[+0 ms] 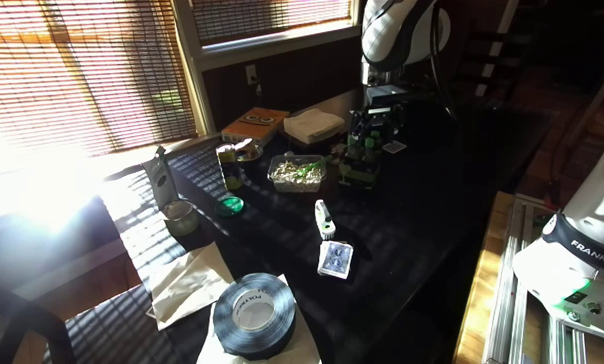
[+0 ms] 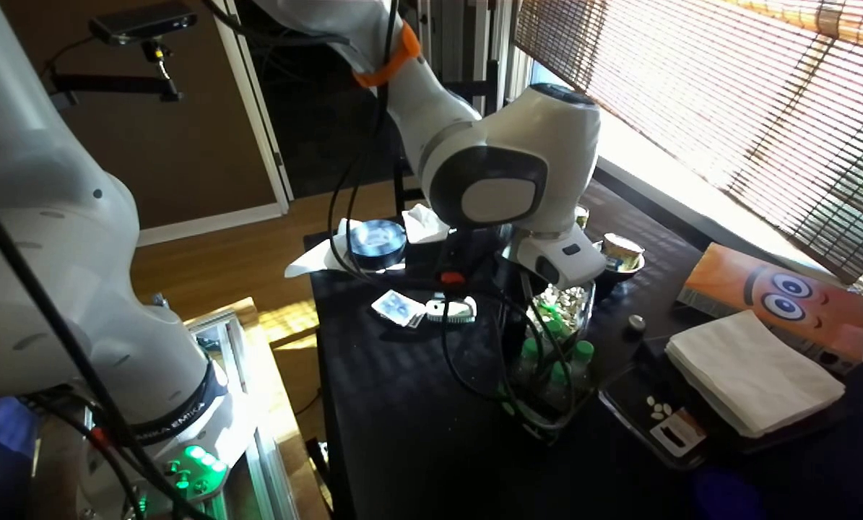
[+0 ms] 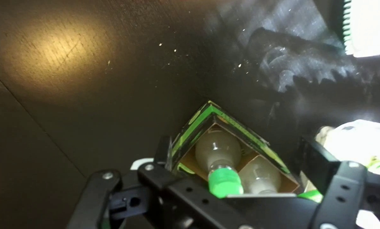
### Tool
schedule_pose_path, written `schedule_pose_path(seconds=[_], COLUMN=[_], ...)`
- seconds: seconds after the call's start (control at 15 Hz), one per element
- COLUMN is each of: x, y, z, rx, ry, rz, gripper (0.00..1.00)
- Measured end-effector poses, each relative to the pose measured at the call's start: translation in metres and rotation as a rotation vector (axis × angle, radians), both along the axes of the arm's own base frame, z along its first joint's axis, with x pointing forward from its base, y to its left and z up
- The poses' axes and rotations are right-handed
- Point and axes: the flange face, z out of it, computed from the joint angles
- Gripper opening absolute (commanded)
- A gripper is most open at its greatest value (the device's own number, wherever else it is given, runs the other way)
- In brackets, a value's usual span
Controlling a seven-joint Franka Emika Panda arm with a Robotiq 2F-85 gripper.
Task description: Remove one bottle from the box.
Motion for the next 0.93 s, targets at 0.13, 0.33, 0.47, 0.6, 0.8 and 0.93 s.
schedule_pose_path(seconds=[0.13,0.33,0.47,0.6,0.8,0.93], x=[-0.009,-0.028,-0.036,-0.039,-0.041,-0.042], y=[-0.012,-0.027,-0.025,-0.017,-0.006,-0.003], z=[0.000,0.004,0.012,0.022,0.036,0.040], rx=[-0.057,-0.086,-0.080,-0.052,-0.033,-0.040], ry=[0.021,0.057,0.047,0.020,-0.014,-0.022], rz=[-0.098,-0.269,-0.368,-0.456,-0.541,-0.555], gripper=[1.00,1.00,1.00,1.00,1.00,1.00])
